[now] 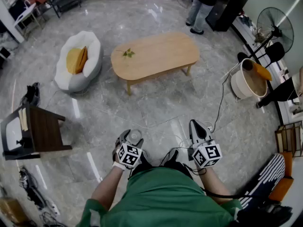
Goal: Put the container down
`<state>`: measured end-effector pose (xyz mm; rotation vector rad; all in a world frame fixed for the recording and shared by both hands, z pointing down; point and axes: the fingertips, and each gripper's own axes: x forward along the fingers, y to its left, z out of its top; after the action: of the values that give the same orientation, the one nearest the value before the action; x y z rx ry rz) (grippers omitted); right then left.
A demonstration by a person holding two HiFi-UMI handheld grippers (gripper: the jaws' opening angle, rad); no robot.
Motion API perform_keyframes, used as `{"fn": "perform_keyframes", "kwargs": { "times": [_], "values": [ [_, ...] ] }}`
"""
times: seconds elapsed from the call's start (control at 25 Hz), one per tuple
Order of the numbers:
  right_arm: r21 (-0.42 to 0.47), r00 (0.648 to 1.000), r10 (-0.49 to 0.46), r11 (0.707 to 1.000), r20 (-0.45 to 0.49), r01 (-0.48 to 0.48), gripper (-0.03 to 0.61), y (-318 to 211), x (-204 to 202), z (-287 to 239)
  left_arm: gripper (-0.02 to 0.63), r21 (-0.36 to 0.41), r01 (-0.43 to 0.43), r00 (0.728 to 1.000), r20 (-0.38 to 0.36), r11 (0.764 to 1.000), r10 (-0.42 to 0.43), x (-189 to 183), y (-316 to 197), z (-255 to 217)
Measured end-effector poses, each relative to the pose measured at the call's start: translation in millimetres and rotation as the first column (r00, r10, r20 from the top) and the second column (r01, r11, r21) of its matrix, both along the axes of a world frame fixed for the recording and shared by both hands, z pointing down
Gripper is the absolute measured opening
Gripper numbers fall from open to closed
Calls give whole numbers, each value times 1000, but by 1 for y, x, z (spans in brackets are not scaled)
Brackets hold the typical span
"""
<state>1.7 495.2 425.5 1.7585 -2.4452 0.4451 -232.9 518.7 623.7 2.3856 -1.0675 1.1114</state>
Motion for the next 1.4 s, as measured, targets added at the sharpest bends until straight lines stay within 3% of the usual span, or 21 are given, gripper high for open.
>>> {"fn": "perform_keyframes", "kwargs": {
  "times": [0.36,0.6,0.88,1.24,1.4],
  "values": [
    [39,1000,19,999,25,-20,14,9,-22,-23,339,24,8,1000,-14,1000,-7,-29,1,-18],
    [71,998,64,995,13,-65,14,16,-20,-33,339,42,-25,999,-37,999,26,-28,-6,-31],
    [31,999,45,998,19,-45,14,9,-22,-23,339,11,-59,997,-52,998,59,-14,-26,-28],
    [68,998,-32,997,53,28,14,-75,8,-26,339,12,1,1000,-28,1000,-1,22,-84,-51],
    [79,993,-90,993,75,84,14,-121,35,-27,339,-3,61,996,-63,998,-61,54,-120,-59]
  ]
}}
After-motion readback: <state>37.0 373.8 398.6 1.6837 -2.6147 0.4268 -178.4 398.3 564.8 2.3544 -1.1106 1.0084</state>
